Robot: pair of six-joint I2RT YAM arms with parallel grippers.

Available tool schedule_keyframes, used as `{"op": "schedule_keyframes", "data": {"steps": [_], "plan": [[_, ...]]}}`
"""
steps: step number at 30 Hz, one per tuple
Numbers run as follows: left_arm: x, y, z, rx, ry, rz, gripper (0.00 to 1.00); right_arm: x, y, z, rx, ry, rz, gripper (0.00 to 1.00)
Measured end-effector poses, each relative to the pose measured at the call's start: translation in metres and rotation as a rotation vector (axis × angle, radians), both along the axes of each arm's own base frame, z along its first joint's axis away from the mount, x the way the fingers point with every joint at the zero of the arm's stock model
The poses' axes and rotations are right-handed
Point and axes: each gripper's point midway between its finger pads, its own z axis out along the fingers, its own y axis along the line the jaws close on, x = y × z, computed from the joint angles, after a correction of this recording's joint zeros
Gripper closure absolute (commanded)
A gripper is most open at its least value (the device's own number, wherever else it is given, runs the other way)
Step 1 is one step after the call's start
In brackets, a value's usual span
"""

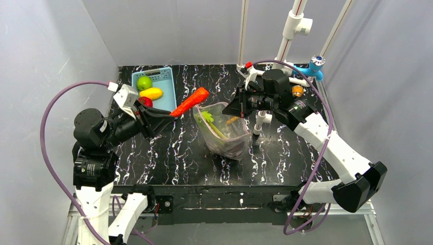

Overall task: Place the food in the zip-top bag and seal the zipper
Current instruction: Place the fake vegetable in the zipper food storage bag.

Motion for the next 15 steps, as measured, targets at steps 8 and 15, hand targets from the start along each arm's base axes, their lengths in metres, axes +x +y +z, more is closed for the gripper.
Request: {"op": "schedule_keyframes", "data": {"steps": [8,15], "plan": [[-0.044,-0.018,0.005,0.039,-0.016,-0.206,1.00,0.001,-0.001,0.000,-0.004,-0.008,0.000,0.99],[-0.062,-0.025,-0.004,0.060,0.026,-0.316,1.00,-0.002,0.000,0.001,-0.018,-0.035,0.055,0.99]]}}
